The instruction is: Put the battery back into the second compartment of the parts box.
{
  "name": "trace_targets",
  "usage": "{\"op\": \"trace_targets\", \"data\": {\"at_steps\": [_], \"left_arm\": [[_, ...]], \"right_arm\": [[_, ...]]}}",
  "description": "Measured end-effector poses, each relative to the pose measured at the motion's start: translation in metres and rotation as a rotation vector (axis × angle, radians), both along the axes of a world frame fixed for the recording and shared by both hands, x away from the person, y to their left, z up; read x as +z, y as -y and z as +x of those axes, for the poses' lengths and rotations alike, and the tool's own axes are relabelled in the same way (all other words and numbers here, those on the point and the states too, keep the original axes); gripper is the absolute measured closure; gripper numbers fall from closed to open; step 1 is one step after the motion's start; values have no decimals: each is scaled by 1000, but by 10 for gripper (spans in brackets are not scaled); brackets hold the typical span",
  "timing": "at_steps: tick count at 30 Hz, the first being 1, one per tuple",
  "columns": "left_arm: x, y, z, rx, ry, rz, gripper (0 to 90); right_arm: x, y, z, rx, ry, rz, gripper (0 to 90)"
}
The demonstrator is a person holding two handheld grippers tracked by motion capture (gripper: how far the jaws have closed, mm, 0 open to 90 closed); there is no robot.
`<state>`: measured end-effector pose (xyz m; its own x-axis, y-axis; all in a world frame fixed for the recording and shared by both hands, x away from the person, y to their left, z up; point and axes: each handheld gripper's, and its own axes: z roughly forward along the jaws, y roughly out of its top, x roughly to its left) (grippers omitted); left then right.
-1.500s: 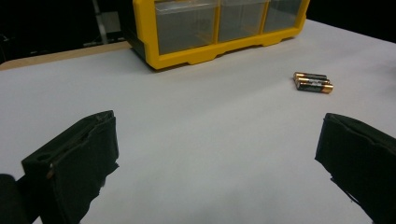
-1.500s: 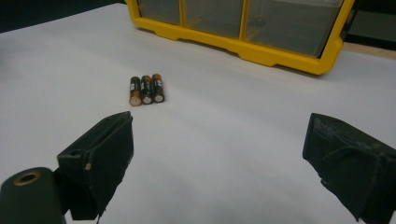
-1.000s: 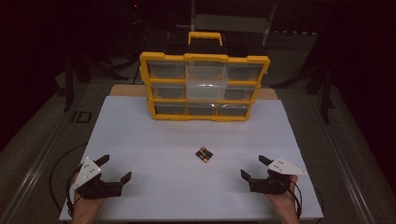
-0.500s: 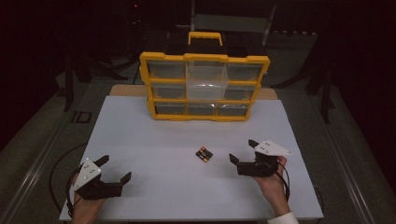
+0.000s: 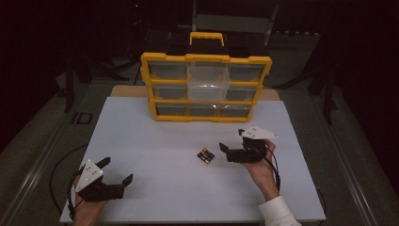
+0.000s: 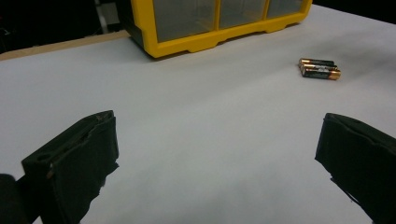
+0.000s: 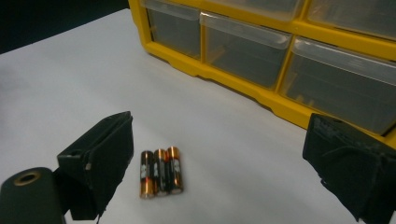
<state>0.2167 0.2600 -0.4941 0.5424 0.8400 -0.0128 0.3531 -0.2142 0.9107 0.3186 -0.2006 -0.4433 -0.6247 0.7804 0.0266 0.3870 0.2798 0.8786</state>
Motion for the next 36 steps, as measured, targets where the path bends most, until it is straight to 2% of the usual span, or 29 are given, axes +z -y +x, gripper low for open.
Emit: {"op": "trace_targets", "data": {"at_steps": [6,9,20,22,28,29,31,36], "left_arm": [[0,0,0,3,-2,2,1],[0,-1,0,4,-3,-6,1],[-1,0,0,3,-6,-5,1],[-1,0,0,1,-9,-2,1],[-1,0,0,1,-9,-2,1],[-1,0,0,1,-8,-3,1],[-1,0,0,1,-10,-3,1],[-1,0,0,0,-10,-1,1]], "right_arm": [[1,-10,12,12,-7,0,92],[0,-20,20,24,-14,-26,92],[2,-34,37,31,-36,-59,91],[-3,-36,41,34,-64,-68,92],[-10,-45,45,56,-99,-117,127],[-12,-48,46,67,-113,-139,132],[-13,-49,46,69,-120,-152,136],[-19,-53,47,74,-171,-204,147]]}}
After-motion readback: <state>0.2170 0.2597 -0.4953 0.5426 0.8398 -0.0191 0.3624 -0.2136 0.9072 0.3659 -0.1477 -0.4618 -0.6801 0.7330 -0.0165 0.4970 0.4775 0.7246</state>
